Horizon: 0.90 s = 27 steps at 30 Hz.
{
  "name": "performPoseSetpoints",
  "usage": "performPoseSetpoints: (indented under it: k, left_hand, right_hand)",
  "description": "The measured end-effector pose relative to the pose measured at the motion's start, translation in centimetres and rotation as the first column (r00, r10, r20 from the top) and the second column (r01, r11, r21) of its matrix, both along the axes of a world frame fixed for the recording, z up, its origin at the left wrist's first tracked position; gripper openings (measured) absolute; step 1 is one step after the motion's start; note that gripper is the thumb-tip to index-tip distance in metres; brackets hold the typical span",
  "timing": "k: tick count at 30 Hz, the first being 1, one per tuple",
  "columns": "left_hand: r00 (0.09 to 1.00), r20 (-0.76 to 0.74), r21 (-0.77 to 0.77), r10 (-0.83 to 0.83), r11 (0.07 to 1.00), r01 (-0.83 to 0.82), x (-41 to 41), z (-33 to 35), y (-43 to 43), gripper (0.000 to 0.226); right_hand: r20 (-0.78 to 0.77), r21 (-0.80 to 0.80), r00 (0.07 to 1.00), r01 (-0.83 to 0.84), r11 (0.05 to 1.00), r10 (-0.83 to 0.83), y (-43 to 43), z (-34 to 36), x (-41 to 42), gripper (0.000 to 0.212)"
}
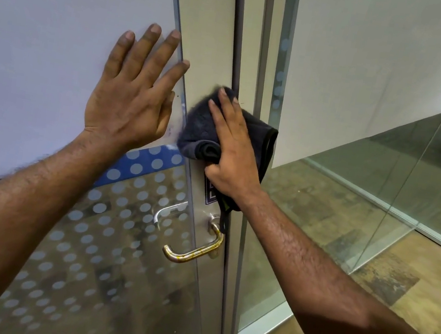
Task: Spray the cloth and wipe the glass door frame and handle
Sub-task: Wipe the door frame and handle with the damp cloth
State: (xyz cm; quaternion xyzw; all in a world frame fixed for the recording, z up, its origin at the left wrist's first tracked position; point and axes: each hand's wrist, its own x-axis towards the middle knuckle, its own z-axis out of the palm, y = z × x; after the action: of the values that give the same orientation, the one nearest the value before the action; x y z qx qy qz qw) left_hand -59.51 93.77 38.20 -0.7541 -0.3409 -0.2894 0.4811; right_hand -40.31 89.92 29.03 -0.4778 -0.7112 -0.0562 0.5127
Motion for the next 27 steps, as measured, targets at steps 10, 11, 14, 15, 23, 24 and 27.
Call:
performPoseSetpoints:
  k: [10,11,14,15,23,24,27]
  left_hand:
    - [1.000,-0.003,0.006,0.012,1.000,-0.012,0.1,0.1,-0.1,0.052]
    - [1.000,-0.005,0.002,0.015,1.000,-0.015,0.1,0.2,-0.1,0.053]
    - [1.000,-0.005,-0.004,0.018,1.000,-0.018,0.0,0.2,-0.1,0.053]
    - [1.000,-0.004,-0.006,0.017,1.000,-0.017,0.0,0.2,-0.2,0.053]
    - [1.000,0.000,-0.010,0.017,1.000,-0.017,0.1,0.1,-0.2,0.053]
    - [1.000,0.004,-0.006,0.018,1.000,-0.018,0.1,0.1,-0.2,0.053]
    - [1.000,0.006,-0.006,0.023,1.000,-0.023,0.1,0.1,0.0,0.053]
  right_hand:
    - [0.094,-0.192,0.995,-0.007,0.981,0.026,-2.0,-7.2,1.1,0.101]
    - [0.091,-0.219,0.995,-0.026,0.975,0.047,-2.2,-7.9,1.0,0.104]
    - [0.152,-0.268,0.982,-0.070,0.961,0.114,-2.6,-9.6,0.4,0.112]
    - [0.179,-0.272,0.976,-0.072,0.960,0.124,-2.7,-9.8,0.3,0.114]
    - [0.089,-0.158,0.996,0.011,0.987,0.003,-1.1,-6.5,0.4,0.105]
    - [0.096,-0.150,0.995,0.039,0.988,-0.025,-0.8,-6.3,0.1,0.106]
    - [0.229,-0.178,0.973,0.058,0.982,-0.015,-1.0,-8.1,-0.9,0.111]
